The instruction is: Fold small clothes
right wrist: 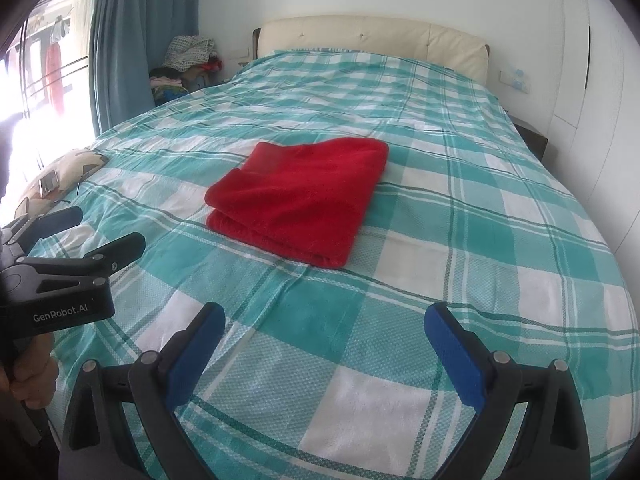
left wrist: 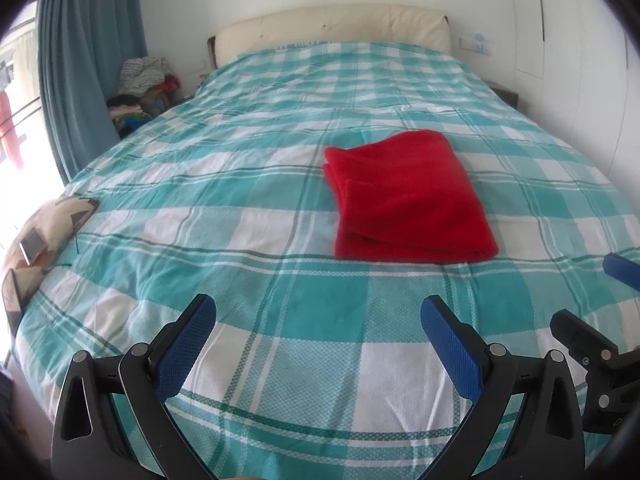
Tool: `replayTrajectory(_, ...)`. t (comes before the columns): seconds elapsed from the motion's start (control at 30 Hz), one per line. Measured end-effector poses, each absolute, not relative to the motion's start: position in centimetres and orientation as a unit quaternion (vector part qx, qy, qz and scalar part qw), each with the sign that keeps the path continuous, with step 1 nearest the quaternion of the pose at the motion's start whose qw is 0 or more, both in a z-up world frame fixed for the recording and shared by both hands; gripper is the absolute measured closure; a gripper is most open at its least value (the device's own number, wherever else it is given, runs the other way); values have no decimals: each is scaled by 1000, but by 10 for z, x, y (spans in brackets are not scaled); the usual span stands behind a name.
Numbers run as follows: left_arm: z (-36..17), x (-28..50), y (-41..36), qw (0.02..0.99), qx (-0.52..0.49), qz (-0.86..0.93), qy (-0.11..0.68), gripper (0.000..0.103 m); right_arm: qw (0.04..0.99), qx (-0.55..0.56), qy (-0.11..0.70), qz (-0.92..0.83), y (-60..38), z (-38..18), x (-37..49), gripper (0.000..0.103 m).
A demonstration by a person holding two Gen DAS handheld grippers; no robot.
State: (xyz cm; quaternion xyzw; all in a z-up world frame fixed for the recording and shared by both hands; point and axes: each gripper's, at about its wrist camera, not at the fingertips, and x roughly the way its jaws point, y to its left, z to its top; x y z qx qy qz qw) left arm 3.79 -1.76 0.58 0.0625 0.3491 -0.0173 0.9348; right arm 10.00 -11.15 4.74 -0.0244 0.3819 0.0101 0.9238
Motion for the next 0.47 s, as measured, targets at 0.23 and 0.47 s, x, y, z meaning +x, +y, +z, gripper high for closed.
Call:
replayTrajectory(0.23,5,36,-15,935,46,-15,351,0,923,-22,384,5,-113,45,101,4)
replayTrajectory(0.47,4,35,-17,936,57,-16,348,0,923,-21,384,5,-114,45,101,4)
